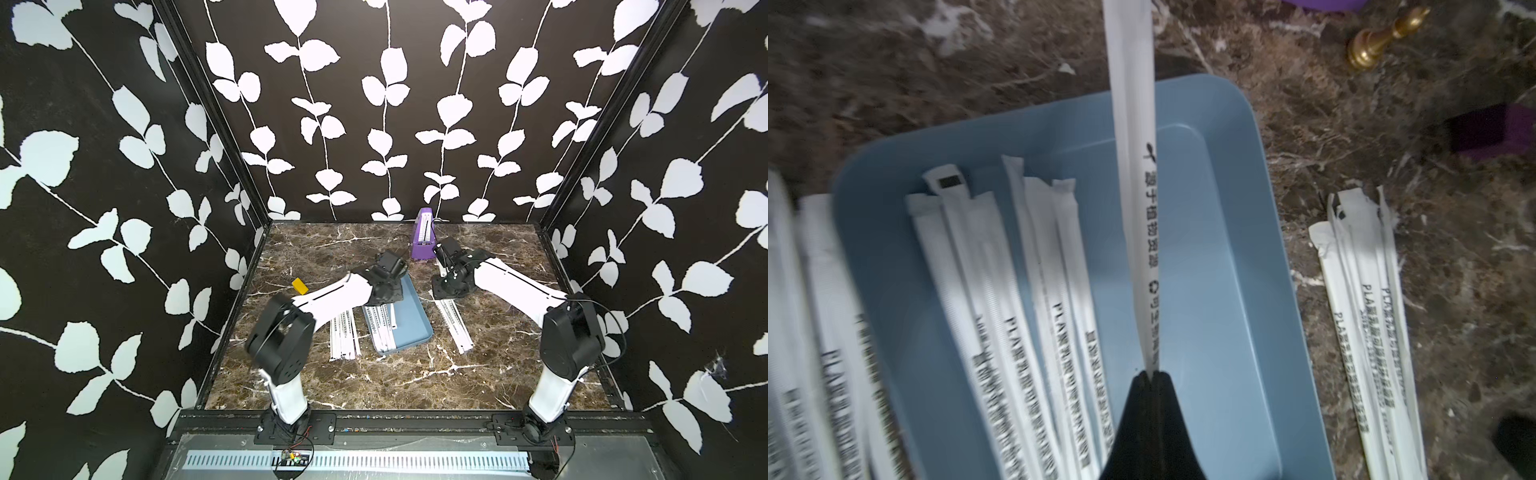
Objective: Put the straws into the storage box
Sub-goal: Place the straw in the storage box.
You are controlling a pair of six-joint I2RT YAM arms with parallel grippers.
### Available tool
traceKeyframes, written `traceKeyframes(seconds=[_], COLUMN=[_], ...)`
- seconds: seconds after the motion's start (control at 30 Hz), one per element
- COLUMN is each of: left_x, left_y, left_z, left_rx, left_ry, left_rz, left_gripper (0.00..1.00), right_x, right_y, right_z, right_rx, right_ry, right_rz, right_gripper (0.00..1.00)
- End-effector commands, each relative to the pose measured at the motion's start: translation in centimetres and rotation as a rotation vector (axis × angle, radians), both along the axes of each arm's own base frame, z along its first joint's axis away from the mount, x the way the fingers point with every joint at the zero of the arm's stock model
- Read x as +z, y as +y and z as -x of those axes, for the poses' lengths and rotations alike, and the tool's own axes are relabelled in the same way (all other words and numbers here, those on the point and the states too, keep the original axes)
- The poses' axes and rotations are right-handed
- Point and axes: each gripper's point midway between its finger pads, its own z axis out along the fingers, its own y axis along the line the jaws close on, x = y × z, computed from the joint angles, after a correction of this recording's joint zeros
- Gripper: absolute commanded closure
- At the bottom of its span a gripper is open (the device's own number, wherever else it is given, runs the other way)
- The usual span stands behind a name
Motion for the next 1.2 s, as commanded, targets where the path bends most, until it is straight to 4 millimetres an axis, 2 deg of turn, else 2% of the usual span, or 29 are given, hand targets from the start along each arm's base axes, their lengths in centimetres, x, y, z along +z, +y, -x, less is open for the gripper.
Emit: traceKeyframes(seconds=[0.0,0.13,0.33,0.63,0.83,1.07,1.17], left_x=[-0.4,-3.1,-4.4,-4.9,-5.0,-4.5,-4.3], left_y=[-1.6,-1.1,-0.1,1.3,1.4,1.1,0.9], left_z=[-0.2,0.9,1.7,2.9,2.9,2.4,2.2], left_rx=[0.042,0.089,0.134,0.160,0.157,0.158,0.162], left_ry=[0.011,0.077,0.107,0.138,0.139,0.122,0.117], left_rz=[0.032,0.005,-0.028,-0.074,-0.085,-0.072,-0.059], left_gripper=[1.00,1.00,1.00,1.00,1.00,0.84,0.83], right_x=[-0.2,-0.4,-1.0,-1.1,-1.5,-1.6,-1.6], right_y=[-1.2,-1.4,-1.1,-0.7,-0.3,-0.5,-0.4], right_z=[0.6,0.7,0.8,0.6,0.6,0.8,0.8], right_rx=[-0.012,-0.017,-0.012,-0.012,-0.010,0.001,0.004], right_ry=[0.000,0.001,0.014,0.013,0.022,0.027,0.029], right_rz=[0.017,0.010,-0.003,-0.023,-0.034,-0.028,-0.033], right_gripper=[0.53,0.53,0.53,0.53,0.54,0.54,0.54])
